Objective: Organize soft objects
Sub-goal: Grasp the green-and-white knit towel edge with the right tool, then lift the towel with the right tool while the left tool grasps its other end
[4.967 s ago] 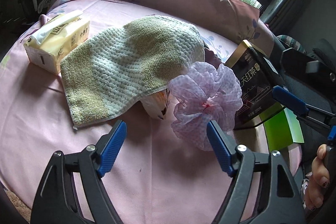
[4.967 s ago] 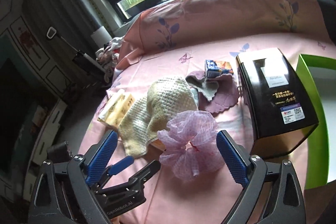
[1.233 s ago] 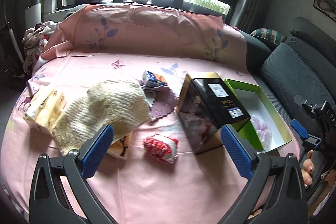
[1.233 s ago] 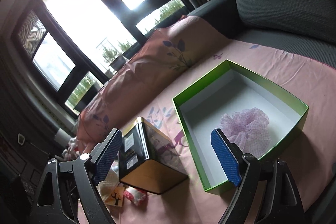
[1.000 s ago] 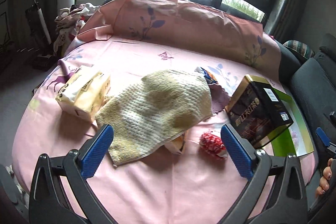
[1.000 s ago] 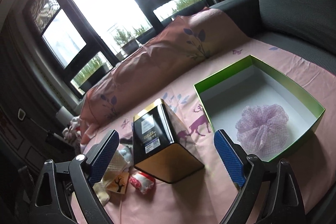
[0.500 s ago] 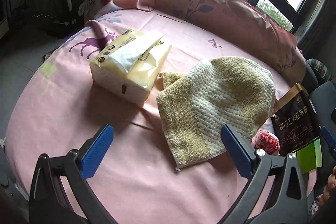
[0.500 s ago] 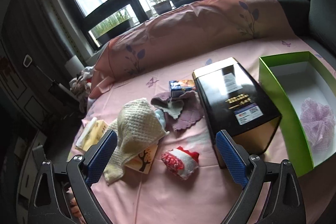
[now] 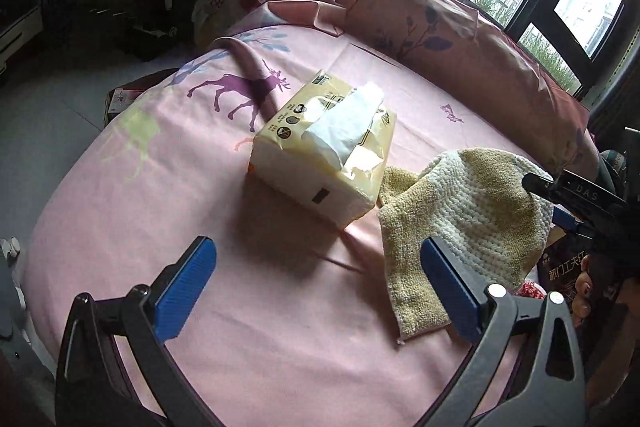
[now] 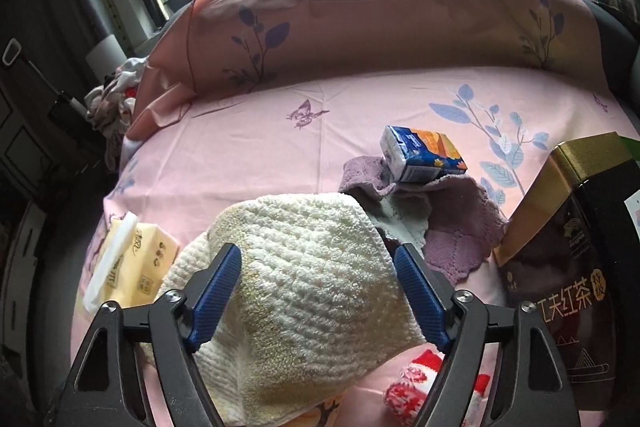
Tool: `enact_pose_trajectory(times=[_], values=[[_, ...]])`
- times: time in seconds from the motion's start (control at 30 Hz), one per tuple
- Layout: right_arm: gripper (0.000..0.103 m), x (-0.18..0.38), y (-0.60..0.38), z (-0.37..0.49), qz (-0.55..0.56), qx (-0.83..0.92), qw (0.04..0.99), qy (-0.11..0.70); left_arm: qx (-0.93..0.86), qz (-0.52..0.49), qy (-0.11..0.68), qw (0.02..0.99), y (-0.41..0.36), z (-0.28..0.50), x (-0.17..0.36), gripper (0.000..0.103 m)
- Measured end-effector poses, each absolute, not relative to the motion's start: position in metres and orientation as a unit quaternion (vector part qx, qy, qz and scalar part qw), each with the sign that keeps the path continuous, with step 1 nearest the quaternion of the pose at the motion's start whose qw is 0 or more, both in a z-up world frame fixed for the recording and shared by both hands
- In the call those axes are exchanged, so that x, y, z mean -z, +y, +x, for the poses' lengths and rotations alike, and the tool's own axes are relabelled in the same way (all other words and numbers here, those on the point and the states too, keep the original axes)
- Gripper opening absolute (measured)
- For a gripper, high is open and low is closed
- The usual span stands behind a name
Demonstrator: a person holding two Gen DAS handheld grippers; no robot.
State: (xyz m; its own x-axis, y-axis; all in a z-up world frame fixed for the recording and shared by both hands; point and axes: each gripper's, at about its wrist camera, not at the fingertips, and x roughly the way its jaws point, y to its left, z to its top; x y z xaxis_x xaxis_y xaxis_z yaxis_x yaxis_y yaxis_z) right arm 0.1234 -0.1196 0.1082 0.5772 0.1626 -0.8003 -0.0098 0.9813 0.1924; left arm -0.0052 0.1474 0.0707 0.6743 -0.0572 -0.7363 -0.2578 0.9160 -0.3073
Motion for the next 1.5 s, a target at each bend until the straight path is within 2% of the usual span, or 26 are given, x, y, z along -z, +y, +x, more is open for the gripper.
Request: enact_pose_trajectory(times=[0.03,0.13,0.17,0.2,0.33,0.6,0.8,0.97,1.17,1.33,1.5], values=[[0.040,-0.106,-0.121,0.123,0.087,-0.048,0.882,0.460,-0.056,-0.198,0.400,0.893,0.149,-0.005,-0.071,0.102],[0.030,-0.118,-0.125,0.116,0.099,-0.051,0.890,0.441,-0.058,-0.207,0.400,0.891,0.153,-0.005,-0.071,0.102],[0.014,-0.126,-0.126,0.111,0.102,-0.057,0.894,0.431,-0.059,-0.212,0.400,0.890,0.155,-0.005,-0.070,0.102],[0.006,-0.136,-0.125,0.107,0.106,-0.062,0.898,0.422,-0.059,-0.216,0.400,0.889,0.157,-0.005,-0.070,0.102],[0.006,-0.186,-0.128,0.082,0.136,-0.088,0.915,0.371,-0.058,-0.229,0.402,0.885,0.160,-0.006,-0.069,0.102],[0.006,-0.284,-0.127,0.004,0.114,-0.119,0.950,0.266,-0.053,-0.229,0.407,0.883,0.157,-0.008,-0.067,0.102],[0.006,-0.318,-0.132,-0.052,0.065,-0.117,0.963,0.236,-0.043,-0.238,0.408,0.880,0.153,-0.012,-0.068,0.102],[0.006,-0.285,-0.118,-0.077,0.051,-0.154,0.945,0.284,-0.038,-0.235,0.406,0.883,0.150,-0.017,-0.070,0.102],[0.006,-0.196,-0.081,-0.077,0.083,-0.216,0.894,0.383,-0.044,-0.241,0.410,0.879,0.154,-0.021,-0.066,0.102],[0.006,-0.121,-0.096,-0.069,0.105,-0.156,0.864,0.467,-0.028,-0.239,0.421,0.875,0.151,-0.025,-0.062,0.102],[0.006,-0.074,-0.130,-0.078,0.109,-0.095,0.842,0.520,0.016,-0.229,0.438,0.869,0.130,-0.033,-0.056,0.102]])
